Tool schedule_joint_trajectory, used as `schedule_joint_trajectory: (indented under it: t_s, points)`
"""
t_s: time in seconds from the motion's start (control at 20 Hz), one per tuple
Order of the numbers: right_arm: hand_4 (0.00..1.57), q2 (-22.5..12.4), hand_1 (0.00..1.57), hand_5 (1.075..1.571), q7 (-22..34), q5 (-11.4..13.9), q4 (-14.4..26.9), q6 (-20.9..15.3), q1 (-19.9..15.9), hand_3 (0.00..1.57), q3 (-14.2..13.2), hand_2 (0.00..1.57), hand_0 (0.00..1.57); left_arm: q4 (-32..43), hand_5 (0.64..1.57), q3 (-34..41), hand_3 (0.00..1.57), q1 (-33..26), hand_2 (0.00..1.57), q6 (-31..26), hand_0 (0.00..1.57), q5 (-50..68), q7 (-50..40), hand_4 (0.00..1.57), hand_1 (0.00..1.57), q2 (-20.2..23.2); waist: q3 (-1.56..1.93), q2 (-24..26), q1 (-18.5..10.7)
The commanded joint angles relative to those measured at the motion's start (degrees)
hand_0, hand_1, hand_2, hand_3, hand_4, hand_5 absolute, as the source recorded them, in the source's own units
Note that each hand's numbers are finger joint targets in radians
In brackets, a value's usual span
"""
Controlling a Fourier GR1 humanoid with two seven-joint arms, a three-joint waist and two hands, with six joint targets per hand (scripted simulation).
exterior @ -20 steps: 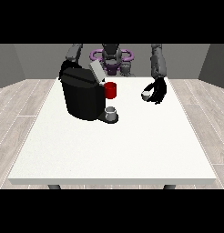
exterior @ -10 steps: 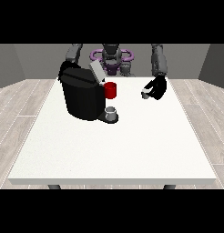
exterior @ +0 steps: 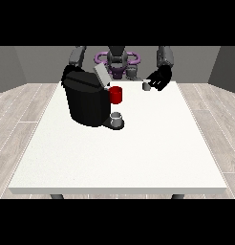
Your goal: Insert the coffee pod into the coffee machine and close the lid
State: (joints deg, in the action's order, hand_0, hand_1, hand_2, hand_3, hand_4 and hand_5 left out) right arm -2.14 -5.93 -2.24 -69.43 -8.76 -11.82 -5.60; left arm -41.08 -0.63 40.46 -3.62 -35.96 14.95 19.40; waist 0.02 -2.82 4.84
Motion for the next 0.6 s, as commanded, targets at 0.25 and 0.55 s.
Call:
schedule_joint_trajectory:
  t_s: [0.25,0.55]
  points:
    - [0.49,1.8,0.0,1.571,1.7,0.7,-2.3,0.3,-1.0,0.0,3.2,0.0,0.0,-0.4,1.571,4.0,1.28,8.2,1.33,-6.3,1.25,1.9,-3.7,0.54,1.25,3.4,-0.03,0.0,5.0]
    - [0.5,1.4,0.0,1.571,1.8,-0.2,-3.1,1.5,-2.1,0.0,3.3,0.0,0.0,-1.0,1.571,4.3,1.22,12.8,1.2,-3.7,1.01,0.1,-7.8,0.54,1.01,2.5,-0.01,-1.6,7.0]
